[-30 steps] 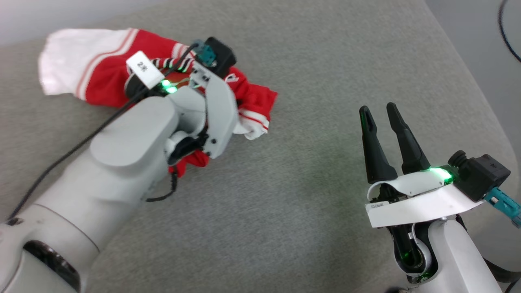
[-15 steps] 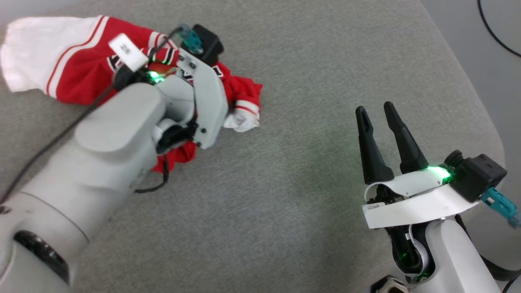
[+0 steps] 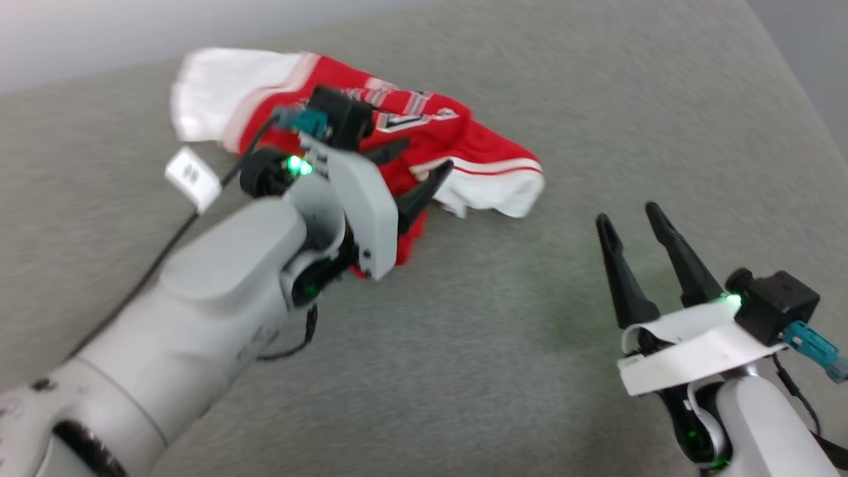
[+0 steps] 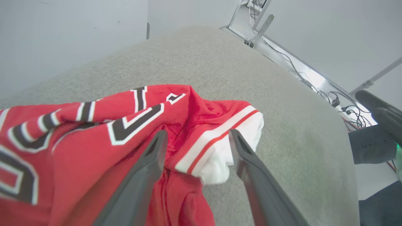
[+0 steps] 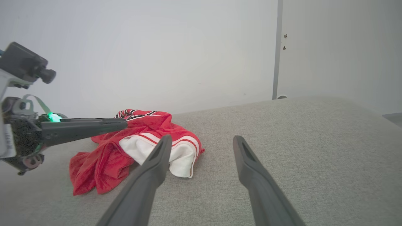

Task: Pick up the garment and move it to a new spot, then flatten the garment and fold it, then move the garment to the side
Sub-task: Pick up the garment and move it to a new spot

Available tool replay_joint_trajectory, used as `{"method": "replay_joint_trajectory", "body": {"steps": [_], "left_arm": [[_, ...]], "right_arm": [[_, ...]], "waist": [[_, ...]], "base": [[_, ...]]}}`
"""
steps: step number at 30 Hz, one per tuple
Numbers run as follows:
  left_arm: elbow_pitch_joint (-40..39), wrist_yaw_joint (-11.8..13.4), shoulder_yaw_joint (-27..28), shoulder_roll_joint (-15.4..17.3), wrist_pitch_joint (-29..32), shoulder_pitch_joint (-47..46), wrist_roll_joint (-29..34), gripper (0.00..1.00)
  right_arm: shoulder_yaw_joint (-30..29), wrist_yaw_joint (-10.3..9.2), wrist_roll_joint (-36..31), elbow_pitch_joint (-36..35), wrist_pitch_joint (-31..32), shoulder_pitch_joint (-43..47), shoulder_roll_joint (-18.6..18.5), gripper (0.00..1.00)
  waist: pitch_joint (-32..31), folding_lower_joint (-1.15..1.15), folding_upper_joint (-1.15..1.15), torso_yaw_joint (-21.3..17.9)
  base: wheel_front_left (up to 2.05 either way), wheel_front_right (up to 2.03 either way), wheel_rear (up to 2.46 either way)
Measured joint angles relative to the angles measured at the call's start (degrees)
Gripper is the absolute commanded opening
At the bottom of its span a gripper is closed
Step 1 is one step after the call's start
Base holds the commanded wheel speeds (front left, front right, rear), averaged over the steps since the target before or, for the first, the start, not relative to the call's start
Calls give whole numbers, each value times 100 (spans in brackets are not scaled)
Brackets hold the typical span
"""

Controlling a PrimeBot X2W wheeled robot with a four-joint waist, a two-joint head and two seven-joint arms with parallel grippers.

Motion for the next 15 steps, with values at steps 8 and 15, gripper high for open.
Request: {"method": "replay_joint_trajectory", "body": {"steps": [8,15], "left_arm": [[79,8,140,203,-1188,1145,-168,100],[192,35,845,80,-1485,2142,-303,100]], "right_arm": [[-89,0,-45,197,0,342,-400,100],[-435,0,13,265,0,825,-676,100]], "waist": [[-499,0,0,785],[-805,0,0,1472]], "base": [[0,0,0],[0,0,0]]}}
